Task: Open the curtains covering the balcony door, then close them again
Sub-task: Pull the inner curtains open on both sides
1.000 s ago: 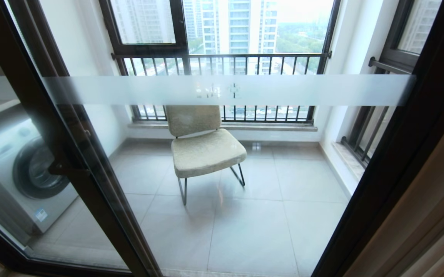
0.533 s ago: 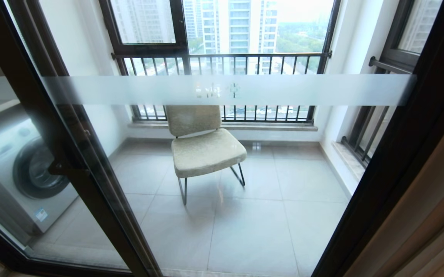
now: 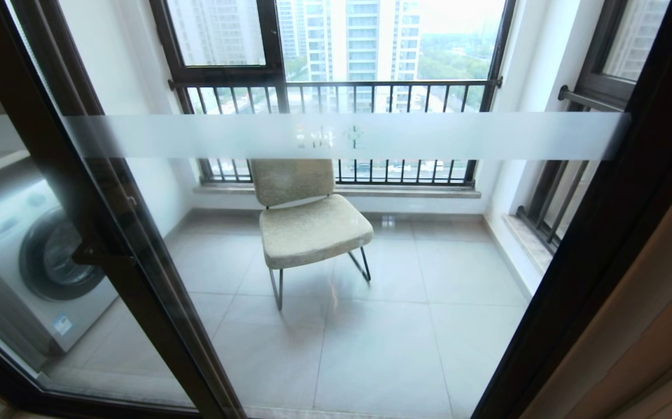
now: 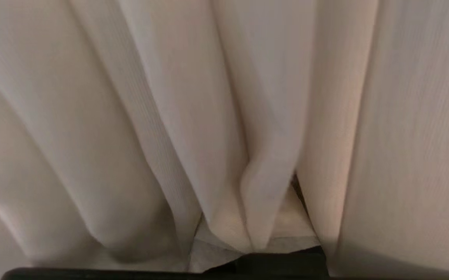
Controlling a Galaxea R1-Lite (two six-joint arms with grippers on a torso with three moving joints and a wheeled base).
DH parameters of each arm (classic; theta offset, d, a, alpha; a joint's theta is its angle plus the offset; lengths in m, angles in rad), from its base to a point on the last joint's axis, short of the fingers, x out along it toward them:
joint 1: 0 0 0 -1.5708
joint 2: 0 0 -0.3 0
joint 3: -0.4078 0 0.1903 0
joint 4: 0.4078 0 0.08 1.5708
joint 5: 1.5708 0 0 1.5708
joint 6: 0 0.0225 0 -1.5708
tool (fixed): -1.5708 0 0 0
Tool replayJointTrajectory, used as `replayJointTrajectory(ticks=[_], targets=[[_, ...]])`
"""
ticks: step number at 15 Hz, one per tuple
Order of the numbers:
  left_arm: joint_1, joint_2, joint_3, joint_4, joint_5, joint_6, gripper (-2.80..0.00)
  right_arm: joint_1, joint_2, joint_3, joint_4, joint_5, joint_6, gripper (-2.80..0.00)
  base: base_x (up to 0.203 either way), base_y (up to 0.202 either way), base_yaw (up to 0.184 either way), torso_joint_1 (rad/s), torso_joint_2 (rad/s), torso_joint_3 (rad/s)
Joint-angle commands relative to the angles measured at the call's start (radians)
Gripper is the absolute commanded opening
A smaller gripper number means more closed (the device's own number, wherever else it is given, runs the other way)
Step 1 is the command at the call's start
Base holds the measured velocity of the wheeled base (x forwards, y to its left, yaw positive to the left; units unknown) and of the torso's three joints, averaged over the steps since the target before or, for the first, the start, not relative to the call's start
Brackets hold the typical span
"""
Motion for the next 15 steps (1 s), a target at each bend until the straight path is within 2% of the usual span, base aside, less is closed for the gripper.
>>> replayJointTrajectory(ticks=[1,8,12,15], targets=[[0.000,0.000,0.000,0.000,0.000,-0.001,-2.80,-0.028,0.015,-0.004,0.002,0.000,-0.005,-2.80,0.000,0.000,0.000,0.000,0.00,0.000],[0.000,0.000,0.000,0.000,0.000,0.000,-2.80,-0.052,-0.074,0.027,0.046,0.003,-0.007,-2.80,0.000,0.000,0.000,0.000,0.00,0.000],[0.000,0.000,0.000,0.000,0.000,-0.001,-2.80,-0.060,-0.216,0.144,0.056,0.126,-0.008,-2.80,0.000,0.000,0.000,0.000,0.00,0.000],[0.000,0.000,0.000,0.000,0.000,-0.001,-2.80,-0.037,-0.301,0.212,0.061,0.221,-0.008,-2.80,0.000,0.000,0.000,0.000,0.00,0.000]])
